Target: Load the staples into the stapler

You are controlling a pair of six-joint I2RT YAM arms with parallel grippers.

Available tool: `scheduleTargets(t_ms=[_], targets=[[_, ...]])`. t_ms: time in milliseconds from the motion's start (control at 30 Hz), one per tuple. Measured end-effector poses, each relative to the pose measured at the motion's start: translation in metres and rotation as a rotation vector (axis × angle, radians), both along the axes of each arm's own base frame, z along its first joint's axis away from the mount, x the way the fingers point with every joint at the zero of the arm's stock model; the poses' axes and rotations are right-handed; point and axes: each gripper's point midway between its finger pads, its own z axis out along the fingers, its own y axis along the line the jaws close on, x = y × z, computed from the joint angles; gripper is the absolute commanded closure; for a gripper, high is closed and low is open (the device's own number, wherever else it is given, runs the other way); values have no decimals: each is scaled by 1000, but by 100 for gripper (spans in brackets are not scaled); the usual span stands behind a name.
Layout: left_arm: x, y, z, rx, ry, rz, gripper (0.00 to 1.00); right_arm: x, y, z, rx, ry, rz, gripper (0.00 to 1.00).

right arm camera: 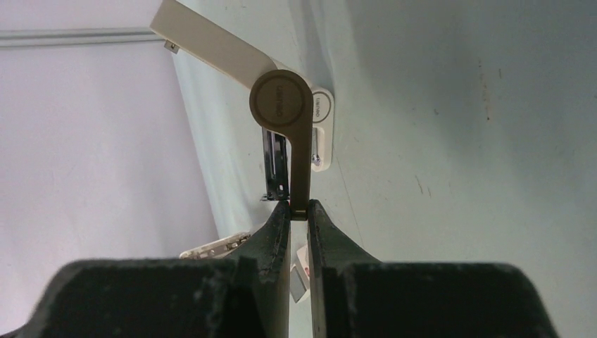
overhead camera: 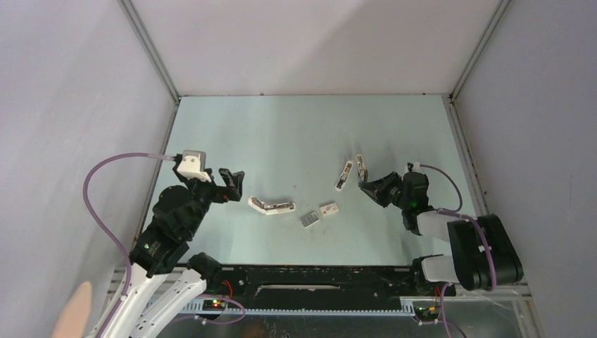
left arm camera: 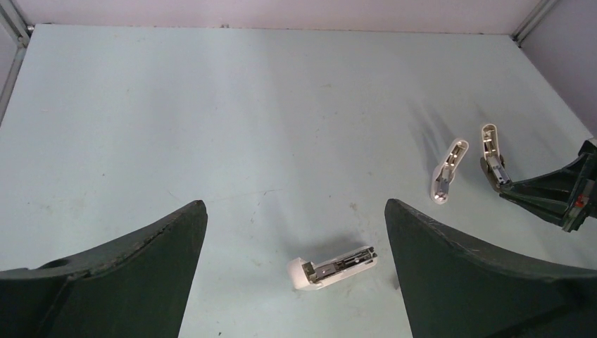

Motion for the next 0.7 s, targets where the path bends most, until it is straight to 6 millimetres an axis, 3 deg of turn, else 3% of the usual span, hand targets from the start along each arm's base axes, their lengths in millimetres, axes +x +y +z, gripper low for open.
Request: scheduleTargets(t_ms=[200, 367, 700], targets=[[1, 0, -7, 18, 13, 1, 0, 5, 5, -24, 70, 63, -9, 100], [1, 2, -7, 18, 13, 7, 0, -4, 7, -50, 127, 140, -19, 99], [2, 4, -8, 18, 13, 15, 0, -10, 9, -57, 180, 155, -28, 76]])
